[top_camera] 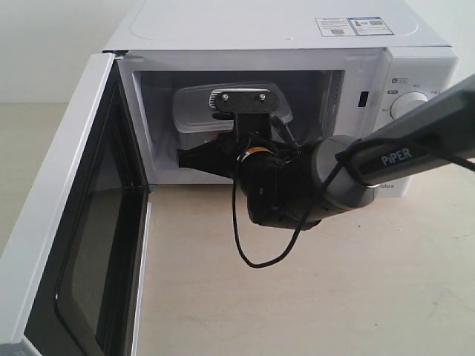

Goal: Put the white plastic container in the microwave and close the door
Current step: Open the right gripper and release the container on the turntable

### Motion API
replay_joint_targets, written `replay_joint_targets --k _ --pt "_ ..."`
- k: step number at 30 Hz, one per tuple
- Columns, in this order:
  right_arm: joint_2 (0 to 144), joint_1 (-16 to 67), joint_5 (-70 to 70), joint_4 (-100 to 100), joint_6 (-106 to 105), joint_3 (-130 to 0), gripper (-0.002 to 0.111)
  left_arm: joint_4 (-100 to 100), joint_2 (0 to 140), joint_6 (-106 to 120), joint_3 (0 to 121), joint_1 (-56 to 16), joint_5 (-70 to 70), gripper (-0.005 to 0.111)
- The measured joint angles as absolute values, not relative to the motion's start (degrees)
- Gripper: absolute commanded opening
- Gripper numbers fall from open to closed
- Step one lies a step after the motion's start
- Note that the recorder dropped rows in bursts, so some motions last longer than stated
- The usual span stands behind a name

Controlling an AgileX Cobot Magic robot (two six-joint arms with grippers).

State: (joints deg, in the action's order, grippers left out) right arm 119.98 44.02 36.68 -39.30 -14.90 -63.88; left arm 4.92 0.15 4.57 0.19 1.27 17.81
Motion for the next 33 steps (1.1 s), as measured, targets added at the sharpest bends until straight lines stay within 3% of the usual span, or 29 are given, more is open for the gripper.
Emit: replay_joint_targets --k 22,33 --pt "117.8 43.2 32.0 -41.3 -13.4 -63.5 0.000 4.9 0.1 4.6 0.2 1.3 17.8 0.004" --pt "107.0 47.8 31.6 -43.6 -13.5 -50.3 0.000 4.9 0.1 4.6 0.2 1.3 17.8 0.004"
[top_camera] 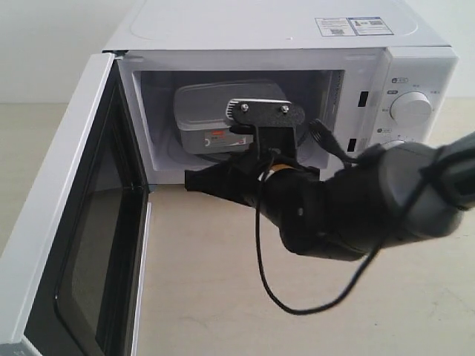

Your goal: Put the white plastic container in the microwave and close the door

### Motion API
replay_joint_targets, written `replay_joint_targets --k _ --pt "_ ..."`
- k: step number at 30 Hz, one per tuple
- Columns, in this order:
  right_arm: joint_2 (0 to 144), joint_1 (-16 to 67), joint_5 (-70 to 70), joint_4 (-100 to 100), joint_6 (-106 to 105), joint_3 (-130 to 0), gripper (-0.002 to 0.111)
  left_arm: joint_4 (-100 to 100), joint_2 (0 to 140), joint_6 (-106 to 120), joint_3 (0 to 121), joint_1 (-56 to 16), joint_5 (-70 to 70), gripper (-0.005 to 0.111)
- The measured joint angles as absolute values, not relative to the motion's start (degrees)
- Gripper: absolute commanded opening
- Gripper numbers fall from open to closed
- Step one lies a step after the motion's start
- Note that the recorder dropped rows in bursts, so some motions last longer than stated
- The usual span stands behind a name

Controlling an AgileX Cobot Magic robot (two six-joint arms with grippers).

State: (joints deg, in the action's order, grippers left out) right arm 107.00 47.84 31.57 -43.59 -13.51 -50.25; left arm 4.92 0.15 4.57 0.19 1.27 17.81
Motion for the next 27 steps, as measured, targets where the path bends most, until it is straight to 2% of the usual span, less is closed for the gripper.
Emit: replay_joint_targets --k 8,15,21,27 --pt "92.3 52.7 22.5 -45.5 -13.6 -38.0 0.000 4.9 0.1 4.6 0.2 1.3 17.8 0.004" --pt "76.8 53.2 8.0 -45.8 -13.6 -34.9 0.000 4.9 0.1 4.6 0.2 1.3 17.8 0.004" --pt "64.3 53.2 -7.4 -45.8 -16.3 -34.8 0.000 4.9 0.1 4.6 0.2 1.3 17.8 0.004" --pt "56.5 53.2 -28.7 -45.7 -17.7 -34.8 0.000 4.9 0.1 4.6 0.2 1.3 17.8 0.004"
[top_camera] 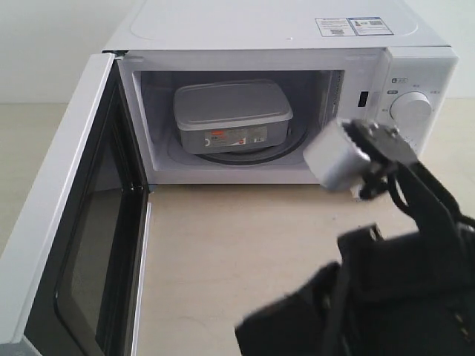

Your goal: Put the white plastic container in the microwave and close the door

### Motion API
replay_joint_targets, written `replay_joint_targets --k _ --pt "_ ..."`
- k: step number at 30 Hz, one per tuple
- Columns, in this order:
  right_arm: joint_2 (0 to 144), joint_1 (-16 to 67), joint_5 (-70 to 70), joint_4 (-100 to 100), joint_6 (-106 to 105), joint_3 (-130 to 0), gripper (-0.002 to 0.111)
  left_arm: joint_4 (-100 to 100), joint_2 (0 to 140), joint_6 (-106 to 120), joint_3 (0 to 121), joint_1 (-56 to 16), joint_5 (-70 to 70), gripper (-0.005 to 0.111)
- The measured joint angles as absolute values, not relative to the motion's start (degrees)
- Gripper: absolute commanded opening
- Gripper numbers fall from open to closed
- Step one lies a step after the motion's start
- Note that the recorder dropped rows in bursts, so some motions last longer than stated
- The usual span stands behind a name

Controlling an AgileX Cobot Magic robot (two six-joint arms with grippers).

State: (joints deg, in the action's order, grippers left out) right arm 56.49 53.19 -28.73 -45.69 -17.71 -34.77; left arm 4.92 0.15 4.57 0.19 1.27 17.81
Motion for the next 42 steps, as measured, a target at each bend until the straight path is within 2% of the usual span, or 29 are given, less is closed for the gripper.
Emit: replay_joint_targets --k 5,12,30,37,42 --pt "52.7 53.2 -46.0 -45.6 -17.8 -34.8 0.000 4.9 0.1 4.6 0.2 1.3 17.8 0.004" --pt "51.7 53.2 -57.3 -43.7 -17.8 -34.8 0.000 4.9 0.1 4.6 0.2 1.3 17.8 0.004" --pt "51.7 53.2 -53.2 -34.7 -11.8 -34.8 0.000 3.7 0.1 5.6 0.2 1.3 17.1 0.004" --pt "51.7 53.2 -55.2 -34.7 -11.1 -34.8 0.000 -5.1 0.1 11.5 0.2 1.3 0.0 0.004" --pt "51.7 53.2 -55.6 -34.6 -11.0 -34.8 0.000 -4.0 0.1 -5.0 0.2 1.3 -11.3 0.004"
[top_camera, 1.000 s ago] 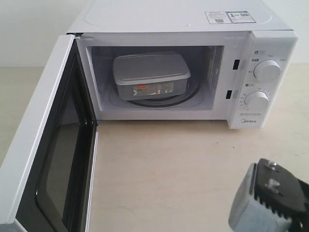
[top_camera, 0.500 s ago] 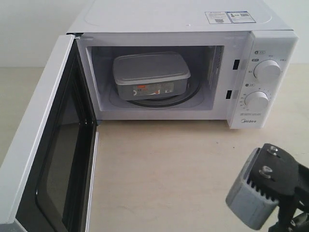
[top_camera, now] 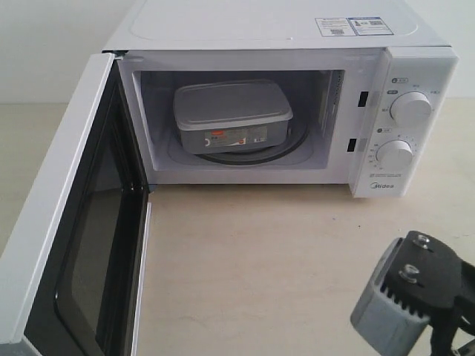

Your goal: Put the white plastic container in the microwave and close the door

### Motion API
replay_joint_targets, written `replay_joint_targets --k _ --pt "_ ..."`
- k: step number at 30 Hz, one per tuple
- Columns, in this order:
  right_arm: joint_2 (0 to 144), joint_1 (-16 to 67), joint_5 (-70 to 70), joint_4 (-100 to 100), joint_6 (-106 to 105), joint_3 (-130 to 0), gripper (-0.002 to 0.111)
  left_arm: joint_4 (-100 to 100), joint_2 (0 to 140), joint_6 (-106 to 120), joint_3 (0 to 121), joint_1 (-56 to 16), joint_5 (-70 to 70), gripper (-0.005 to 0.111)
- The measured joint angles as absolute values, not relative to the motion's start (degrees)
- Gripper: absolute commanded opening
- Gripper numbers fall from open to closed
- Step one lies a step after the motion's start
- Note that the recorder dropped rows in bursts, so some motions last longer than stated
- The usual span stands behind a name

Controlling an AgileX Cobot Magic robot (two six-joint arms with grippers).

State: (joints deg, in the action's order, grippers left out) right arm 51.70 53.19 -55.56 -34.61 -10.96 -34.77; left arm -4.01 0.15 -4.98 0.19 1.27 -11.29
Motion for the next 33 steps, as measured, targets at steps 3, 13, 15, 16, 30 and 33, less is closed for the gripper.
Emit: replay_joint_targets --k 3,13,15,16,30,33 --pt "51.7 53.2 -55.6 -34.5 -11.4 -34.8 0.000 0.0 0.1 -16.0 1.2 1.3 -8.8 0.004" --pt "51.7 53.2 -54.7 -34.3 -11.8 -34.8 0.000 5.4 15.0 -25.2 23.4 1.3 25.4 0.004" --pt "51.7 53.2 -54.2 -34.3 -11.8 -34.8 0.000 6.9 20.9 -24.5 30.1 1.3 34.4 0.004" --pt "51.7 53.2 -54.1 -34.3 -11.8 -34.8 0.000 7.9 23.3 -23.4 33.5 1.3 38.3 0.004" --pt "51.7 53.2 -48.2 -34.3 -11.8 -34.8 0.000 19.0 45.0 5.0 50.0 1.3 69.3 0.004" --pt "51.7 53.2 -47.8 -34.3 -11.8 -34.8 0.000 23.8 48.1 13.8 50.0 1.3 69.8 0.004"
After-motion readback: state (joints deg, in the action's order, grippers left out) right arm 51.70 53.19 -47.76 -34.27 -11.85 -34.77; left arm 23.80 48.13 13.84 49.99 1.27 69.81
